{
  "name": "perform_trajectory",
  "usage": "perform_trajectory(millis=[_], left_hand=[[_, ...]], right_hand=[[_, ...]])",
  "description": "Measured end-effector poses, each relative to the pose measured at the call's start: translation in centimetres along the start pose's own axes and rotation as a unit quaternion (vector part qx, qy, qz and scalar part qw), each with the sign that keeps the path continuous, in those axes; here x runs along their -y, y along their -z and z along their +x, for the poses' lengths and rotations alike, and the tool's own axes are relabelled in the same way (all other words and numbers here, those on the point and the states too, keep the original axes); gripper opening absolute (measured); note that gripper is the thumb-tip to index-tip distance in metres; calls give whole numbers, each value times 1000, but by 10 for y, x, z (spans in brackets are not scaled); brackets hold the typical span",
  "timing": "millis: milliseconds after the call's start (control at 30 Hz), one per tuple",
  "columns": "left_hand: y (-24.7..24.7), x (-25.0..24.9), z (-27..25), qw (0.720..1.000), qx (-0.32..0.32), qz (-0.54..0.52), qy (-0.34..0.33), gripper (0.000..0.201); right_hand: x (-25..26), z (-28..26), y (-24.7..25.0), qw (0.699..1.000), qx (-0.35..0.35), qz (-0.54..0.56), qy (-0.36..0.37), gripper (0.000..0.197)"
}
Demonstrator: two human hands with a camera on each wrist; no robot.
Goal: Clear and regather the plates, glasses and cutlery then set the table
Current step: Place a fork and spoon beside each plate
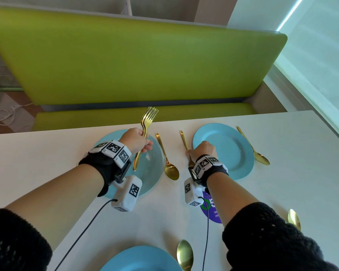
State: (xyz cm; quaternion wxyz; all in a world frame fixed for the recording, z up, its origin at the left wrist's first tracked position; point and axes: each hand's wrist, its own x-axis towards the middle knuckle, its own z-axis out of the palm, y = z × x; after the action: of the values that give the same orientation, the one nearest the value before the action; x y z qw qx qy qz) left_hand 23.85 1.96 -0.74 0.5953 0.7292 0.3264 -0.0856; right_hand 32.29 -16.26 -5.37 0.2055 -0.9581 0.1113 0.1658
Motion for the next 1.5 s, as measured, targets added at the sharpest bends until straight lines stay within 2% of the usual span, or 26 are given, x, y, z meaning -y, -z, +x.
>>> perform_trajectory(millis=[133, 267, 400, 533, 633, 767, 933, 1000, 1167, 1300, 1400, 1500], left_hand=[[-2, 0, -3, 1000, -2, 4, 3, 18], [-3, 0, -7, 1000, -7, -1, 8, 15], [-3, 5, -11, 999, -1, -28, 20, 13], [-1, 12, -20, 999, -6, -32, 31, 16], [4, 17, -30, 1000, -6, -10, 28, 17], [16, 18, -52, 999, 32, 26, 17, 14], [47, 29, -90, 994, 88, 58, -9, 19], [67, 40, -106, 989, 116, 87, -9, 18], [120, 63, -139, 967, 180, 176, -25, 21], [149, 73, -156, 954, 221, 199, -39, 13], [163, 78, -153, 954, 225, 193, -39, 9], [173, 83, -143, 968, 195, 154, -32, 9]], right_hand=[[-3, 2, 2, 1000, 2, -2, 8, 30], [-6, 2, 4, 1000, 7, -7, 12, 25], [-8, -2, 6, 1000, 7, -1, 17, 29], [1, -19, 12, 998, 11, 7, 55, 40], [7, -45, 17, 994, 19, 11, 103, 37], [13, -96, 14, 980, 24, 38, 195, 25], [33, -177, -2, 951, 16, 53, 304, 30], [43, -210, -10, 944, 21, 22, 330, 28], [63, -271, -27, 933, 61, -72, 348, 25], [79, -304, -36, 925, 63, -101, 361, 19], [89, -312, -43, 928, 56, -91, 358, 16], [94, -307, -51, 937, 49, -71, 339, 15]])
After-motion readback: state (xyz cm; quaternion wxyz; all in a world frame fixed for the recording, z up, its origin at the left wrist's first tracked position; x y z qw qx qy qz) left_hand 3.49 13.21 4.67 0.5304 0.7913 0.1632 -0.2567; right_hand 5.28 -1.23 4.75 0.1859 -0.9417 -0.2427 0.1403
